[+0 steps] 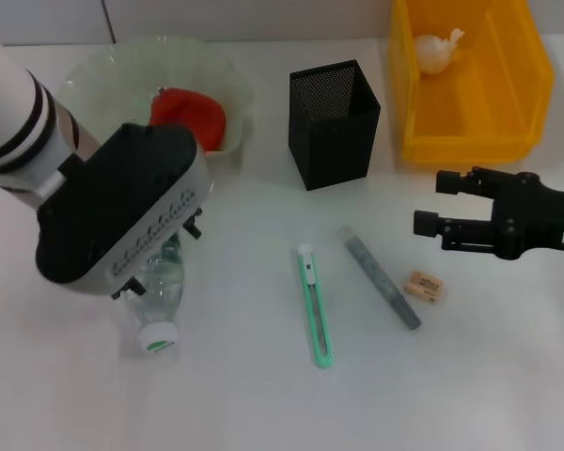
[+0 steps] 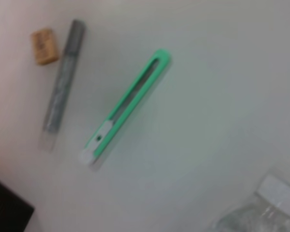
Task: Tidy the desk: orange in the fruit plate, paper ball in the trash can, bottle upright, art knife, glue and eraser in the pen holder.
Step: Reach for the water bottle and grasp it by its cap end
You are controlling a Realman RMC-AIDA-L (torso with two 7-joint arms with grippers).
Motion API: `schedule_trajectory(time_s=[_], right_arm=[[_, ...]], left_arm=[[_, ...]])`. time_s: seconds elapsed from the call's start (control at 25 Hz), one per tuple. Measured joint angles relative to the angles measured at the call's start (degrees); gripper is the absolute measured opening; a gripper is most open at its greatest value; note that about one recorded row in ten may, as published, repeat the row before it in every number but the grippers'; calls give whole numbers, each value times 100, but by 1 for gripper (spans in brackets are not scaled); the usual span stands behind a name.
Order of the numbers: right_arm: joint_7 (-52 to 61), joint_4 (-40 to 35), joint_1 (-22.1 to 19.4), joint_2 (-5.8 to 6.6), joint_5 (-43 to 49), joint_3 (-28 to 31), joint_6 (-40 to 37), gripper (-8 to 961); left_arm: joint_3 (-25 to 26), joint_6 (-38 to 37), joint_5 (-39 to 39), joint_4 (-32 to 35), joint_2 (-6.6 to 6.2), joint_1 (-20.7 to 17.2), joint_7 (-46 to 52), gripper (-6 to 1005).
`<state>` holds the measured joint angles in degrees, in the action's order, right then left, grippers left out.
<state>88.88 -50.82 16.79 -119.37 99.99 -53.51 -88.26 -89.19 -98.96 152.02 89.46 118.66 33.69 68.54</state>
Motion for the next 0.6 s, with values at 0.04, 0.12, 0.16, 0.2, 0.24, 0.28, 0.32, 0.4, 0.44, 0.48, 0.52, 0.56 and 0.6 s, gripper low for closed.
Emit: schedule_trajectory(time_s=[0.04,0.12,0.16,0.2,0.24,0.28,0.32,0.4,0.44,0.48,0.52,0.56,0.6], right_arm=[[-78,260,82,2,-11,-3,119,828],[-106,359,114,4,-13,-6,178,828],[-140,521,170,6,-15,-10,270,828],[-140,521,170,6,-15,-10,270,828],[-159,670,250,3,-20,-15,361,828],[-159,670,250,3,-20,-15,361,827],[-159,734,290,2,-22,-15,390,827],[-160,871,376,4,-25,-8,449,827],[-158,957,453,7,-25,-28,517,827],[-158,957,453,7,-25,-28,517,827],[-153,992,487,8,-25,-42,541,827],[-142,1034,535,8,-27,-49,562,827],[-142,1034,535,8,-27,-49,562,827]], left_arm=[[-35,-71,19,-28,-6,-26,-170,859],[-74,-96,52,-32,-10,-37,-220,859],[-157,-133,136,-42,-25,-41,-310,859],[-157,-133,136,-42,-25,-41,-310,859],[-176,-169,202,-82,-34,-15,-370,859],[-186,-217,249,-131,-39,26,-427,859],[-187,-252,279,-170,-43,63,-461,859],[-221,-342,315,-281,-58,139,-525,859],[-271,-387,304,-342,-93,179,-548,859],[-288,-403,291,-355,-102,187,-552,859],[-323,-444,261,-379,-121,207,-560,859],[-410,-566,168,-392,-152,256,-576,859],[-410,-566,168,-392,-152,256,-576,859]])
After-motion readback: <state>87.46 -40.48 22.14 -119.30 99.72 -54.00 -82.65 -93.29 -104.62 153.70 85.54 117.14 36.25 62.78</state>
